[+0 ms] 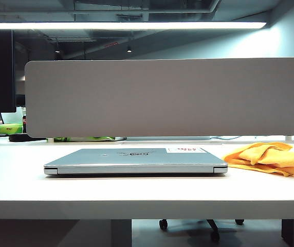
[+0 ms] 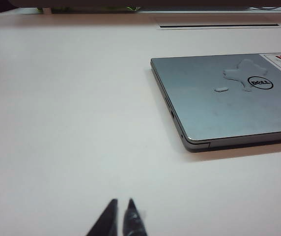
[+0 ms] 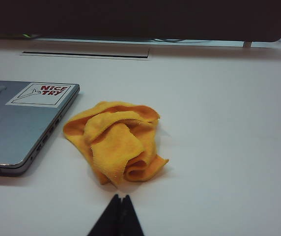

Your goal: Pick up the rag and use it to wipe the water off the lid of the laptop on the table.

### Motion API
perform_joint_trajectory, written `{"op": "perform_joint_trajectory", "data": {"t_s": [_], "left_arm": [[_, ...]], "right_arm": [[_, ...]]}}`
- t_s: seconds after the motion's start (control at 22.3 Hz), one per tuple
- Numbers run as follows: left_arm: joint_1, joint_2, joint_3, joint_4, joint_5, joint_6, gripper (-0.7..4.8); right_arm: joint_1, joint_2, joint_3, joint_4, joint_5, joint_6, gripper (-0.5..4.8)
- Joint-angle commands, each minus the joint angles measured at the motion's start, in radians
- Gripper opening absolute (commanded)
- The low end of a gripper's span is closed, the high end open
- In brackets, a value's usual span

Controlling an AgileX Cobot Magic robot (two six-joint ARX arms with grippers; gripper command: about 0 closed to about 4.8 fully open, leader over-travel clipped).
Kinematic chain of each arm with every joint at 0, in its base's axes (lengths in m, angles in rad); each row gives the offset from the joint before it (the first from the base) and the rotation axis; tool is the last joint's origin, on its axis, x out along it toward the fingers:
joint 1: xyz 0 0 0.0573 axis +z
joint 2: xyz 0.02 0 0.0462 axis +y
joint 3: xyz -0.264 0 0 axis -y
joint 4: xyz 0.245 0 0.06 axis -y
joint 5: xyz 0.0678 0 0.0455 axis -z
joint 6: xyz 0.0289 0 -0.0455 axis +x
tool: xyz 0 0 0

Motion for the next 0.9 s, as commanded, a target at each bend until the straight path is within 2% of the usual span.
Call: {"op": "perform_joint_trajectory", "data": {"t_s": [0.04, 0.27, 0.31, 0.36, 0.4, 0.45, 0.54, 0.67, 0.76, 0.81, 0.9], "left_arm": [[-0.002, 0.0, 0.003, -0.007, 0.005, 0.007, 0.22], [-0.002, 0.0, 0.017, -0.006, 0.007, -0.067, 0.22], [-0.002, 0.0, 0.032, -0.006, 0.015, -0.114, 0.22], [-0.003, 0.0, 0.08, -0.005, 0.053, -0.256, 0.22], [-0.003, 0.0, 0.106, -0.006, 0.082, -0.304, 0.22], [-0.003, 0.001, 0.159, -0.007, 0.164, -0.328, 0.22], [-0.002, 0.036, 0.251, -0.006, 0.279, -0.322, 0.22], [-0.002, 0.19, 0.372, 0.001, 0.34, -0.258, 0.22], [-0.003, 0.348, 0.449, 0.0, 0.4, -0.193, 0.22], [-0.003, 0.453, 0.492, 0.001, 0.441, -0.175, 0.22], [-0.003, 0.537, 0.521, 0.0, 0.464, -0.176, 0.22]], "right_arm": [[0.0, -0.002, 0.009, 0.011, 0.0, 0.029, 0.1], [0.0, -0.002, 0.051, 0.011, 0.005, 0.061, 0.08], [0.0, -0.002, 0.072, 0.003, 0.005, 0.09, 0.08], [0.0, -0.002, 0.129, -0.029, 0.003, 0.185, 0.04], [0.0, -0.002, 0.177, -0.07, 0.005, 0.24, -0.05], [0.0, 0.008, 0.264, -0.146, 0.003, 0.277, -0.05], [0.0, 0.066, 0.426, -0.304, -0.037, 0.26, -0.05], [0.001, 0.262, 0.655, -0.501, -0.17, 0.178, 0.03], [0.001, 0.462, 0.808, -0.588, -0.218, 0.115, 1.0], [0.001, 0.612, 0.909, -0.622, -0.211, 0.077, 2.08], [0.0, 0.771, 0.998, -0.621, -0.17, 0.042, 3.31]]}}
